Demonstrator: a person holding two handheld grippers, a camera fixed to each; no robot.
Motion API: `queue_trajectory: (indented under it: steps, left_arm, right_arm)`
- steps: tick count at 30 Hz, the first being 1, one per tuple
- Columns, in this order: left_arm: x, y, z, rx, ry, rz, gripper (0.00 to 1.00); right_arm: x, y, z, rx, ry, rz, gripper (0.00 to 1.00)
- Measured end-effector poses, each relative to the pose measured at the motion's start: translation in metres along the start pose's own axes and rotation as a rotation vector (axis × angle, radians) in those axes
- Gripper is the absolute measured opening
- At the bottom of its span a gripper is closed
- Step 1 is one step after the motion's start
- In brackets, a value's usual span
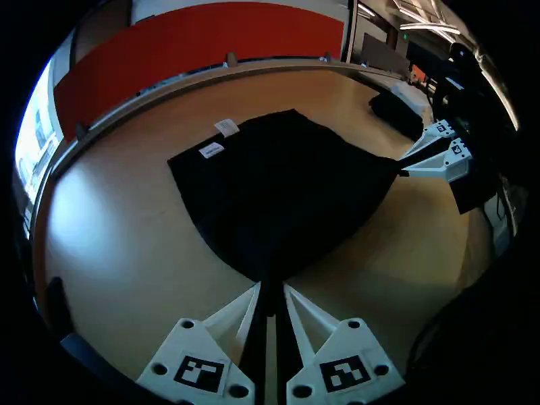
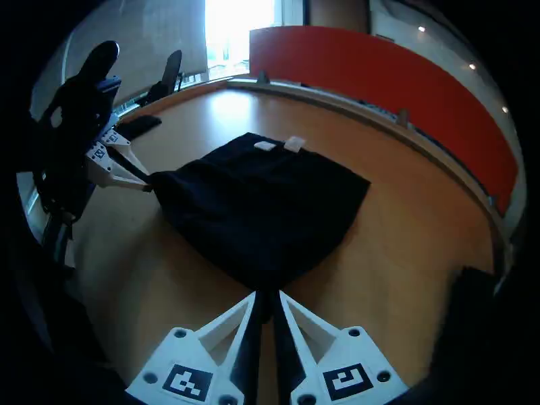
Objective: Fold towel
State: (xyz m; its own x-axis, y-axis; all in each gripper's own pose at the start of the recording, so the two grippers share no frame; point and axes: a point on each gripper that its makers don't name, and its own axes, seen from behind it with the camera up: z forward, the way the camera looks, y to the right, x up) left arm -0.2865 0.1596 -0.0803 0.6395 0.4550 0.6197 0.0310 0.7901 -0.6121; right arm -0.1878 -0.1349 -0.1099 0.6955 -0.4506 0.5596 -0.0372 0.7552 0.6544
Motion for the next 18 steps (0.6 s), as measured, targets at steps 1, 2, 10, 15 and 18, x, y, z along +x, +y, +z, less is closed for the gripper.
queue_trajectory:
  steps: [1,2,10,15,18]
  left_arm:
    - [0.003,0.0,-0.004,0.003,0.004,-0.002,0.07]
    - [0.006,-0.001,-0.007,0.005,0.007,-0.004,0.07]
    - [0.034,-0.002,-0.037,0.021,0.039,-0.027,0.07]
    - [0.051,-0.002,-0.057,0.024,0.065,-0.02,0.07]
    - [0.059,-0.001,-0.068,0.027,0.079,-0.017,0.07]
  right_arm:
    - [0.004,0.001,-0.003,-0.003,0.009,0.003,0.1]
    - [0.009,0.002,-0.006,-0.007,0.018,0.005,0.1]
    - [0.043,0.007,-0.033,-0.029,0.077,-0.007,0.1]
    - [0.062,0.007,-0.051,-0.032,0.109,-0.002,0.1]
    - [0.073,0.006,-0.061,-0.031,0.131,0.005,0.1]
